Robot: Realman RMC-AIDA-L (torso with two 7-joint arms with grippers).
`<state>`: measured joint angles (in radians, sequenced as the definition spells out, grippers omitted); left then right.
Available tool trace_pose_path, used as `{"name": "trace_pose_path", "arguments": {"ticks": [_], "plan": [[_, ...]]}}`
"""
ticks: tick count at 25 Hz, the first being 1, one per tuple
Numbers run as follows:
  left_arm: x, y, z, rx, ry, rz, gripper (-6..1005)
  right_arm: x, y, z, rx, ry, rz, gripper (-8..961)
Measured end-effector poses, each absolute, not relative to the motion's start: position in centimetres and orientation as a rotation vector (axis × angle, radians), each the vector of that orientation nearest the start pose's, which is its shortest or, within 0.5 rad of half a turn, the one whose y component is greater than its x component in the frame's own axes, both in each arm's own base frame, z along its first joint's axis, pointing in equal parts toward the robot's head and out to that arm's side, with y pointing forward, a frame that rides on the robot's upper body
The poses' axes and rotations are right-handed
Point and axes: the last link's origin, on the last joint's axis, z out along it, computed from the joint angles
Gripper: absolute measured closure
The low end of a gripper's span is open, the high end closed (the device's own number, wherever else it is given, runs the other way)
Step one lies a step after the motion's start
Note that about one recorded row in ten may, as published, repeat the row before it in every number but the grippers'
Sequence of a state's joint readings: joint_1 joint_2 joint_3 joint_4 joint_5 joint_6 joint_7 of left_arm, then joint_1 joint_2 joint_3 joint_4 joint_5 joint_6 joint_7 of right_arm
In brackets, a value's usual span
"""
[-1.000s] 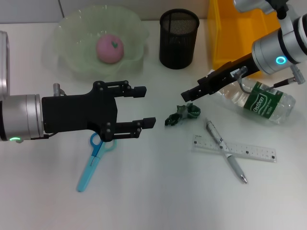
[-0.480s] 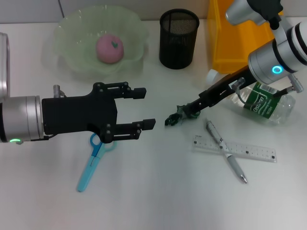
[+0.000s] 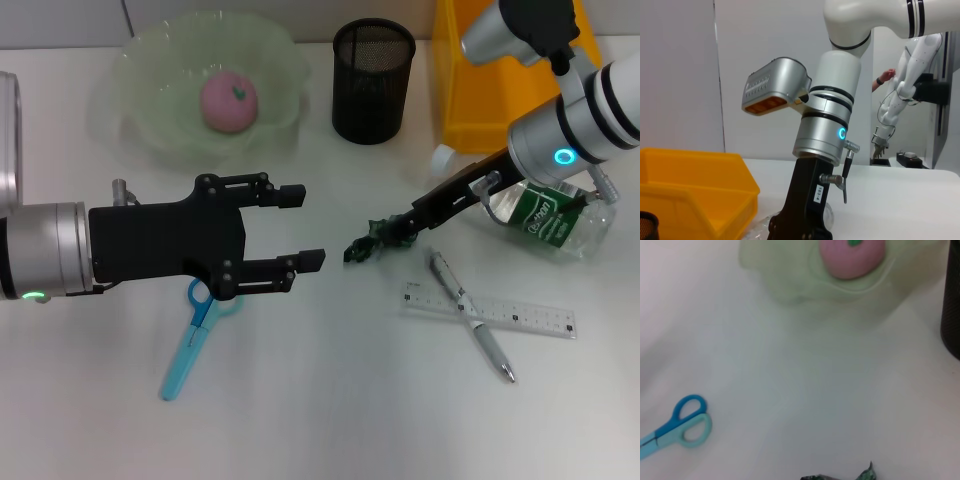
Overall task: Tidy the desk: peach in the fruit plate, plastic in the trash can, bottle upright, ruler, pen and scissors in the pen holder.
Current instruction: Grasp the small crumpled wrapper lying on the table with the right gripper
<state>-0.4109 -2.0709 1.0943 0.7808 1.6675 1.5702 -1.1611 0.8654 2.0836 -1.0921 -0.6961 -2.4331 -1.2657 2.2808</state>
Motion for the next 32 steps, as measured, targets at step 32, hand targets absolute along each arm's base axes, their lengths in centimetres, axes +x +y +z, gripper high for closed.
{"name": "trace_pose_path", "arguments": {"ticks": [32], "plan": [[-23.1, 30.8, -1.7, -2.827, -0.13, -0.781, 303, 19.2, 40.0, -6.2, -2.708, 1.06, -0.226, 299]]}}
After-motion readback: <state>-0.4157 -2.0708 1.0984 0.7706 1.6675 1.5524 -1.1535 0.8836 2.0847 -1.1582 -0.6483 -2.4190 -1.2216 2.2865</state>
